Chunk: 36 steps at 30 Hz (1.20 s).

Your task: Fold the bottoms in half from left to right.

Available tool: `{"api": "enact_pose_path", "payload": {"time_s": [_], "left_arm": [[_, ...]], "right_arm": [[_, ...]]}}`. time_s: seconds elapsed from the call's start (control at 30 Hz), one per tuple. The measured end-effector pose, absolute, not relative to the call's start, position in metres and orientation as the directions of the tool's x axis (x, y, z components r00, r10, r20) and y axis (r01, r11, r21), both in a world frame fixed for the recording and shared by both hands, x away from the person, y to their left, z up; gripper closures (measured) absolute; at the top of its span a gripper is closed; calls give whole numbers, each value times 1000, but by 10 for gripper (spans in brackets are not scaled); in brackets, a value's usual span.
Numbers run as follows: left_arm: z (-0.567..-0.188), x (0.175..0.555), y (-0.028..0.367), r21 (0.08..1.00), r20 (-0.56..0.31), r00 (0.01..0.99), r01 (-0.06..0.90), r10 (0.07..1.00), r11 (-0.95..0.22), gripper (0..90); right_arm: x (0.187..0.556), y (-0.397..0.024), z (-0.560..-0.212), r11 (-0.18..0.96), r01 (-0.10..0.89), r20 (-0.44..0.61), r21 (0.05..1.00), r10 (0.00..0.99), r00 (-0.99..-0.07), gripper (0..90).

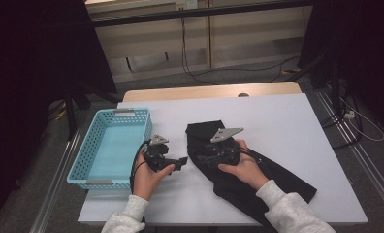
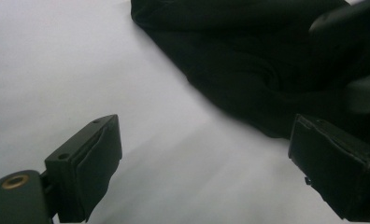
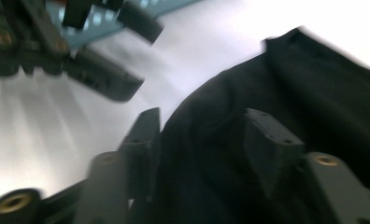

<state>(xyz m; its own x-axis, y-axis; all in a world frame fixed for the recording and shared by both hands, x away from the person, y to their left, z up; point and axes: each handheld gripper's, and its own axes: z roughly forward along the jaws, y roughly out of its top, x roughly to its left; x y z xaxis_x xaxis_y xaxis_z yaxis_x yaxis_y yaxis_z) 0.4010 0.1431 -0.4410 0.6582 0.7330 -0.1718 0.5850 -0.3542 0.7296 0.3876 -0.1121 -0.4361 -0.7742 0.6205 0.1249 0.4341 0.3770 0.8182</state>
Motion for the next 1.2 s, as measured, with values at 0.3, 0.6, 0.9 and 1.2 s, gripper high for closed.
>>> {"api": "enact_pose_path", "payload": {"time_s": [0.3, 0.6, 0.9, 1.2], "left_arm": [[-440, 406, 138, 731, -173, 665, 581, 726, -358, 93], [-438, 417, 123, 736, -187, 682, 574, 707, -359, 93], [-439, 424, 111, 735, -185, 699, 565, 691, -375, 99], [-436, 427, 106, 739, -181, 718, 550, 673, -389, 102]], "right_arm": [[388, -157, -426, 329, 466, 105, 821, 716, -691, 276], [375, -201, -432, 332, 518, 66, 788, 791, -608, 227], [352, -243, -437, 299, 561, 53, 772, 849, -526, 221], [336, -279, -446, 244, 617, 87, 749, 886, -456, 345]]}}
